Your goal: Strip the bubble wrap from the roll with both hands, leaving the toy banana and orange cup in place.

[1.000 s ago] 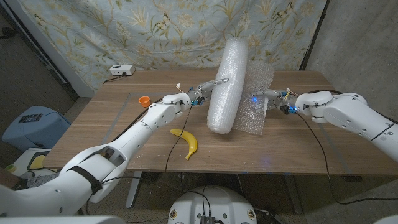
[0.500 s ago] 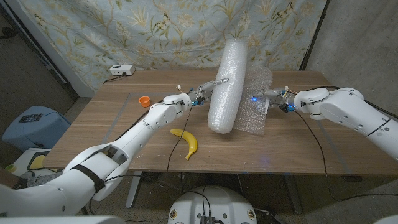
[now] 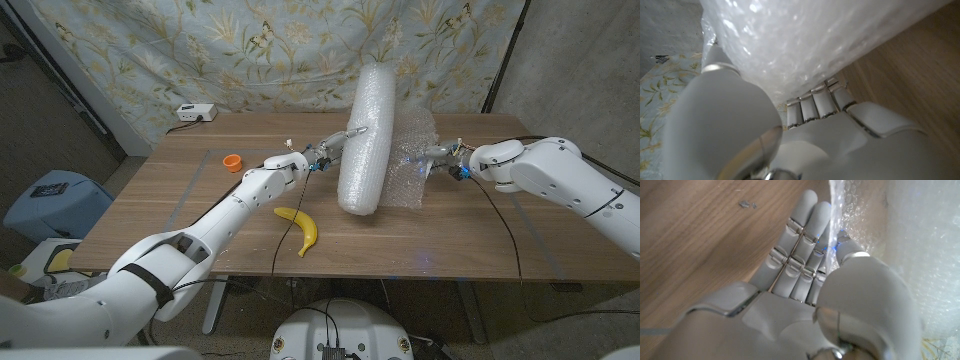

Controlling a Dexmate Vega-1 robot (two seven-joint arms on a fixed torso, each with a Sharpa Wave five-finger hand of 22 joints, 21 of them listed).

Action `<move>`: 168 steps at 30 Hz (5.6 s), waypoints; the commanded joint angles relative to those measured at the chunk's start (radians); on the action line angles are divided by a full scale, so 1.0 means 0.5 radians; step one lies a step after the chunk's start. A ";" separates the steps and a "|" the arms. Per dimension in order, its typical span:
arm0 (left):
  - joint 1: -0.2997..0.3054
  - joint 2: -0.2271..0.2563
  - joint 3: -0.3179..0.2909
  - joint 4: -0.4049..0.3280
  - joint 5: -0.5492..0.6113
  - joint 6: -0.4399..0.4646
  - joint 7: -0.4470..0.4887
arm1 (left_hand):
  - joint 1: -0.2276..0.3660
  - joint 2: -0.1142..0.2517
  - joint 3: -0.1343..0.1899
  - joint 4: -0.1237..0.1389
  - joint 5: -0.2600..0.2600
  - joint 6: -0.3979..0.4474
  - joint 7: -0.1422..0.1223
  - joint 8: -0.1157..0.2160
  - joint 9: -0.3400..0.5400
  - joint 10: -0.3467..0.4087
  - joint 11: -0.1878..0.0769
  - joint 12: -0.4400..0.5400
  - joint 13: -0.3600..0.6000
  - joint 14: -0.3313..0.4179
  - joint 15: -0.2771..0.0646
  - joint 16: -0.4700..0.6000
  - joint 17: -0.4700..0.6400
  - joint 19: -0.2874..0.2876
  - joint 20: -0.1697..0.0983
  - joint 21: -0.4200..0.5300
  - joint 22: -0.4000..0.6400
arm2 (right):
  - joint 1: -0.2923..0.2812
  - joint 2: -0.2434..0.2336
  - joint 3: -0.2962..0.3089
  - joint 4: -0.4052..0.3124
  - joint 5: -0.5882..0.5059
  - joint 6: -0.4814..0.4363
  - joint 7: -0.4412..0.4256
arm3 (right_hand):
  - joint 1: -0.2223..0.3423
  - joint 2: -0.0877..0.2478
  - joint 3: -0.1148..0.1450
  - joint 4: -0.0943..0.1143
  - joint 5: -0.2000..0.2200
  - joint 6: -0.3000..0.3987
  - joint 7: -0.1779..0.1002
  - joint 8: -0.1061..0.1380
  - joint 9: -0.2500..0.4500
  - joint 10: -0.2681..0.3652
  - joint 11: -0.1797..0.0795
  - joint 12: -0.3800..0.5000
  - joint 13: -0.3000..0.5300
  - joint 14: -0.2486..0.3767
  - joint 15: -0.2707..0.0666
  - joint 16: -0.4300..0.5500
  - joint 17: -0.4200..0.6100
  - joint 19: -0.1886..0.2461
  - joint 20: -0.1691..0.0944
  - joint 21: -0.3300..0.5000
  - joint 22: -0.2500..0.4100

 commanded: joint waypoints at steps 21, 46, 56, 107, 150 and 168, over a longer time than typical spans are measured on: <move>-0.048 -0.123 -0.079 0.329 -0.154 -0.013 -0.286 | 0.197 0.371 0.023 0.057 0.003 -0.037 -0.141 -0.144 -0.012 0.026 -0.240 -0.218 -0.170 0.087 -0.196 -0.188 -0.121 -0.177 0.058 -0.014 -0.019 | 0.070 -0.002 0.000 -0.066 0.053 -0.127 -0.005 | 0.108 0.015 -0.001 0.020 -0.008 0.039 0.012 0.034 0.017 0.026 0.006 -0.017 0.037 0.084 0.003 -0.033 0.062 0.009 -0.003 0.103 0.027; -0.095 -0.196 -0.119 0.523 -0.212 0.058 -0.493 | 0.097 0.376 0.049 0.065 -0.004 -0.158 -0.131 -0.243 -0.038 -0.147 -0.191 -0.340 -0.245 -0.096 -0.114 -0.366 -0.246 -0.298 0.115 -0.054 -0.031 | 0.112 -0.060 -0.027 -0.099 0.064 -0.228 0.057 | 0.135 0.027 -0.030 0.032 -0.006 0.020 0.016 0.042 0.031 0.021 0.014 -0.050 0.058 0.091 0.003 -0.078 0.109 -0.031 -0.002 0.177 0.034; -0.098 -0.203 -0.126 0.540 -0.219 0.066 -0.551 | 0.066 0.374 0.049 0.068 -0.009 -0.199 -0.112 -0.271 -0.045 -0.197 -0.172 -0.367 -0.254 -0.140 -0.093 -0.397 -0.262 -0.327 0.134 -0.066 -0.032 | 0.093 -0.086 -0.017 -0.124 0.069 -0.241 0.064 | 0.142 0.033 -0.044 0.034 -0.007 0.013 0.013 0.042 0.034 0.018 0.017 -0.064 0.070 0.091 0.003 -0.100 0.131 -0.052 -0.002 0.211 0.034; -0.136 -0.255 -0.299 0.713 -0.345 0.310 -0.897 | -0.105 0.379 0.047 0.066 -0.044 -0.439 -0.047 -0.424 -0.027 -0.549 -0.026 -0.543 -0.299 -0.518 0.097 -0.578 -0.396 -0.560 0.249 -0.179 -0.032 | 0.083 -0.153 -0.014 -0.200 0.074 -0.257 0.102 | 0.181 0.057 -0.104 0.035 -0.006 0.008 0.025 0.046 0.045 0.022 0.020 -0.117 0.119 0.109 0.003 -0.198 0.212 -0.137 -0.003 0.379 0.016; 0.045 -0.144 -0.373 0.434 -0.709 0.598 -0.808 | -0.149 0.388 0.053 0.054 -0.049 -0.445 -0.032 -0.446 -0.005 -0.577 -0.001 -0.554 -0.295 -0.572 0.121 -0.575 -0.410 -0.577 0.266 -0.203 -0.032 | 0.194 -0.125 -0.091 -0.241 0.015 -0.405 0.133 | 0.202 0.072 -0.143 0.038 -0.006 0.002 0.016 0.043 0.052 0.029 0.025 -0.167 0.133 0.115 0.002 -0.271 0.258 -0.210 -0.003 0.508 -0.009; 0.003 -0.126 -0.355 0.530 -0.726 0.608 -0.989 | -0.233 0.376 0.039 0.057 -0.070 -0.698 -0.062 -0.594 -0.017 -0.819 0.145 -0.648 -0.288 -0.832 0.260 -0.632 -0.437 -0.732 0.363 -0.282 -0.029 | 0.179 -0.100 -0.086 -0.247 0.007 -0.403 0.107 | 0.212 0.077 -0.156 0.038 -0.006 0.002 0.027 0.041 0.055 0.027 0.032 -0.178 0.155 0.116 0.002 -0.300 0.278 -0.240 -0.002 0.564 -0.019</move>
